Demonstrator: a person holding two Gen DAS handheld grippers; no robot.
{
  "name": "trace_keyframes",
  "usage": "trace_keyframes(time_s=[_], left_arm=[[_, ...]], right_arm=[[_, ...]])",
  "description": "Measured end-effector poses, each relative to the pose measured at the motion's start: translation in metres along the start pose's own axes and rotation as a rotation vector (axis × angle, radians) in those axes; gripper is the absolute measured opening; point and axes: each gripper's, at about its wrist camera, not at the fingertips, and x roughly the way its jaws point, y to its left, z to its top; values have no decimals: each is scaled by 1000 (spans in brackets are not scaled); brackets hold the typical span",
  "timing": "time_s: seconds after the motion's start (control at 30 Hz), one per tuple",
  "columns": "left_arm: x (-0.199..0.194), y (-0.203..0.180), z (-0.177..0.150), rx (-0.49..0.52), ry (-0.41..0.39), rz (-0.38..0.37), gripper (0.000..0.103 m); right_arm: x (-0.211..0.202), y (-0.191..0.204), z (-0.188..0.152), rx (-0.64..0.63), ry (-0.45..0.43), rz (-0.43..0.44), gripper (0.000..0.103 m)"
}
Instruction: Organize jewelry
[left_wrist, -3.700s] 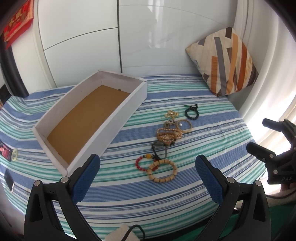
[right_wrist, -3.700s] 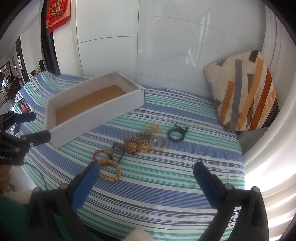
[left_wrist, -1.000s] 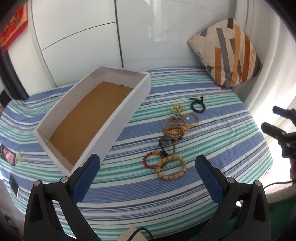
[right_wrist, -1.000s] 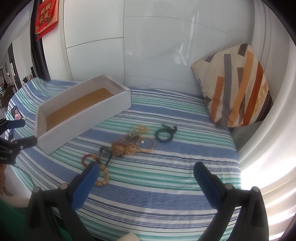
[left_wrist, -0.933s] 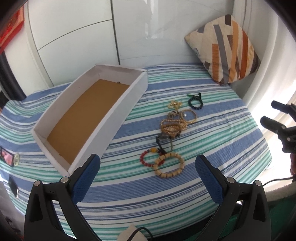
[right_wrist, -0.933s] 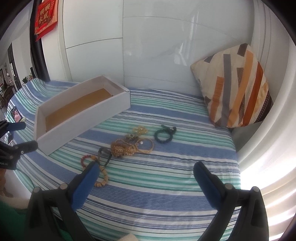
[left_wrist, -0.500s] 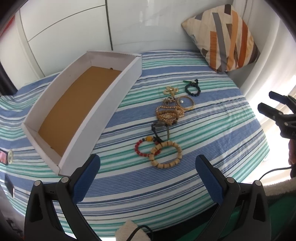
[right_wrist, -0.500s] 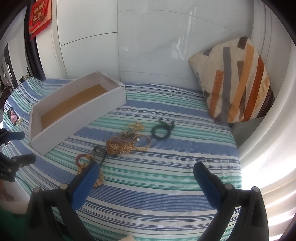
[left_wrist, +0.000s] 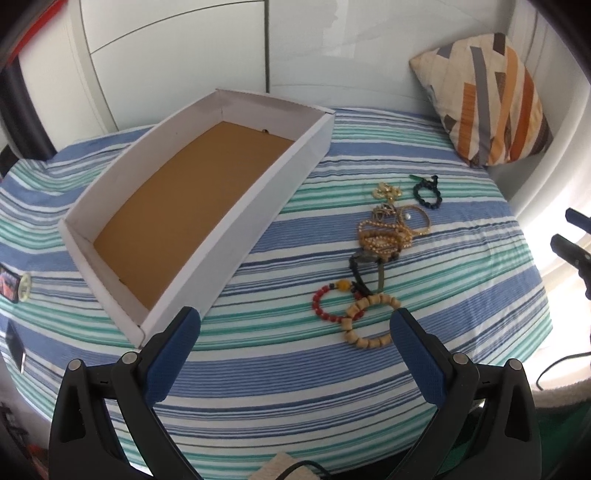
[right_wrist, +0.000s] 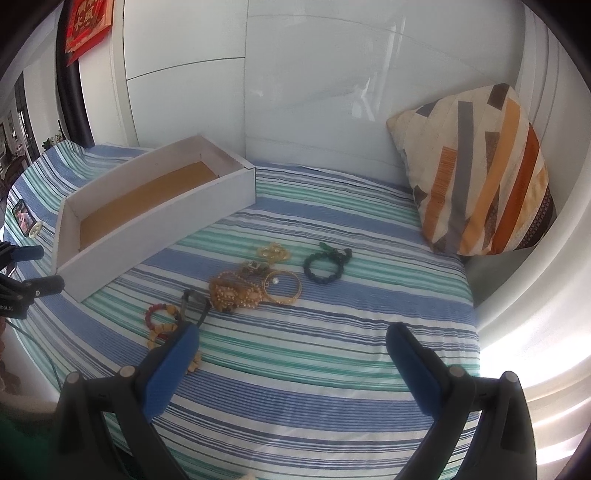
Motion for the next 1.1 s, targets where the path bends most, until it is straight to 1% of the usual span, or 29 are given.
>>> trace_keyframes(time_s=[0.1,0.2,0.27,0.33,0.43,0.53,0.67,0.73,0.83,0.9,1.0,1.1], left_arm=[[11,6,-6,-21,24,1,102],[26,8,-17,-34,52,3,102],[36,6,-24,-21,85,14,102],[45,1,-31,6,112,22,102],[52,-5,-38,49,126,17,102],[59,-6,-41,63,139,-1,102],[70,-12,-41,68,152,-42,102],[76,-20,-40,93,157,-57,102],[85,-32,-39,149,164,-55,102],[90,-38,-39,169,174,-55,102],[93,-42,-41,166,186,-61,102],[95,-38,-43,139,191,-56,102]], right_arm=[[3,5,-3,-33,3,5,103],[8,8,-8,-39,26,57,103],[11,7,-11,-18,44,98,103],[14,7,-14,-1,64,121,103],[17,8,-17,1,79,131,103],[26,10,-21,-12,87,138,103],[55,20,-28,-51,126,170,103],[68,28,-32,-78,145,196,103],[87,40,-36,-103,167,256,103],[102,49,-39,-113,186,303,103],[130,63,-42,-114,225,379,103],[157,77,-45,-124,261,419,103]])
